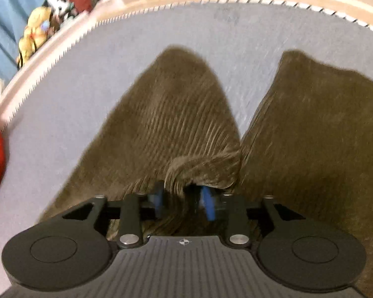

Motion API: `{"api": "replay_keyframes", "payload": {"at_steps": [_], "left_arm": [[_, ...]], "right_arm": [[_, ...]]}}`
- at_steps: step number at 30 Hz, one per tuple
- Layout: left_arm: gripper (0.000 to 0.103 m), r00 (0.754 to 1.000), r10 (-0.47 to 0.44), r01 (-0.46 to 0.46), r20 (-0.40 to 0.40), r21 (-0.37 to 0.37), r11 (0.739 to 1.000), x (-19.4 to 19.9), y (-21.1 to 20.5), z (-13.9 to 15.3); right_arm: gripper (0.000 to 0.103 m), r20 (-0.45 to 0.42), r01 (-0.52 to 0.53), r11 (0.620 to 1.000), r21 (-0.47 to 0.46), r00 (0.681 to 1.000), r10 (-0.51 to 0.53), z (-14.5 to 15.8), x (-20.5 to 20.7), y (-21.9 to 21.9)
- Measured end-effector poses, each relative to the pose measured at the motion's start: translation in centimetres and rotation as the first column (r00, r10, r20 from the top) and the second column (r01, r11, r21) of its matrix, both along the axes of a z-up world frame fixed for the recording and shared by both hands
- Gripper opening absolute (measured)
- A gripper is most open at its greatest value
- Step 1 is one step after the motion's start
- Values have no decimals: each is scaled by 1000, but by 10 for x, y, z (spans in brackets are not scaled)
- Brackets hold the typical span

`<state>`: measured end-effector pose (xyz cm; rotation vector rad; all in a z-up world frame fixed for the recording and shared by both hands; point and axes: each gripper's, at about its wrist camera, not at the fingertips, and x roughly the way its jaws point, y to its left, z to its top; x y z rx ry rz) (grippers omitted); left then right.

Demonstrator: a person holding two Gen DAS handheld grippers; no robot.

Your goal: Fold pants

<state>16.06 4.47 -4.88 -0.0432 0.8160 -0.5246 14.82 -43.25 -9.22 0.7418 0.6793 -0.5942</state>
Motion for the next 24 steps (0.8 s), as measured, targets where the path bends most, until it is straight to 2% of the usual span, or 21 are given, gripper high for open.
{"api": "replay_keyframes", "payload": {"at_steps": [2,3,4,6,8,9,10,11,12,13,14,15,17,18,21,22,24], "left_arm": [[44,997,72,-72,-1,3,997,5,10,-4],[37,995,94,-93,-24,45,995,8,13,-15],[34,990,123,-114,-72,126,986,13,13,-32],[28,950,227,-152,-212,321,935,19,14,-72],[28,946,247,-190,-209,257,948,16,23,-68],[30,941,279,-225,-194,258,940,16,30,-58],[34,936,325,-282,-135,264,923,14,39,-46],[47,924,378,-354,-56,241,903,9,55,-31],[58,898,439,-427,-6,223,877,4,71,-21],[63,854,519,-513,37,225,828,0,88,-15],[76,790,608,-607,78,242,757,-3,105,-11],[83,725,681,-680,104,258,686,-3,124,-10],[86,609,784,-780,120,272,563,-8,159,-13],[87,566,819,-807,100,274,524,-11,177,-19],[87,519,855,-824,19,276,494,-16,212,-39],[87,518,855,-823,-11,267,502,-18,221,-43],[88,541,836,-810,-93,209,547,-20,237,-53]], "right_arm": [[55,60,1,1000,-18,998,0,9,-6,4],[57,89,-23,999,-31,996,26,11,-6,8],[61,98,-47,998,-42,994,51,11,-4,13],[66,62,-100,994,-33,993,102,2,3,18],[64,-43,-143,990,6,989,143,-15,14,19],[63,-63,-143,990,7,988,144,-20,13,18],[60,-45,-130,992,-3,991,130,-15,9,18],[61,-34,-119,993,-10,992,119,-8,6,19],[62,-15,-117,993,-22,993,117,-1,2,21],[62,25,-118,992,-46,993,119,9,-2,22],[64,55,-119,990,-78,991,123,16,-6,26],[65,77,-124,986,-114,988,133,24,-9,29],[66,118,-140,979,-146,980,158,35,-14,34],[66,135,-153,977,-151,976,173,39,-16,37],[66,154,-177,971,-160,967,202,48,-20,44],[66,159,-189,969,-158,964,214,51,-21,46],[66,169,-204,966,-157,958,230,56,-24,50]]}}
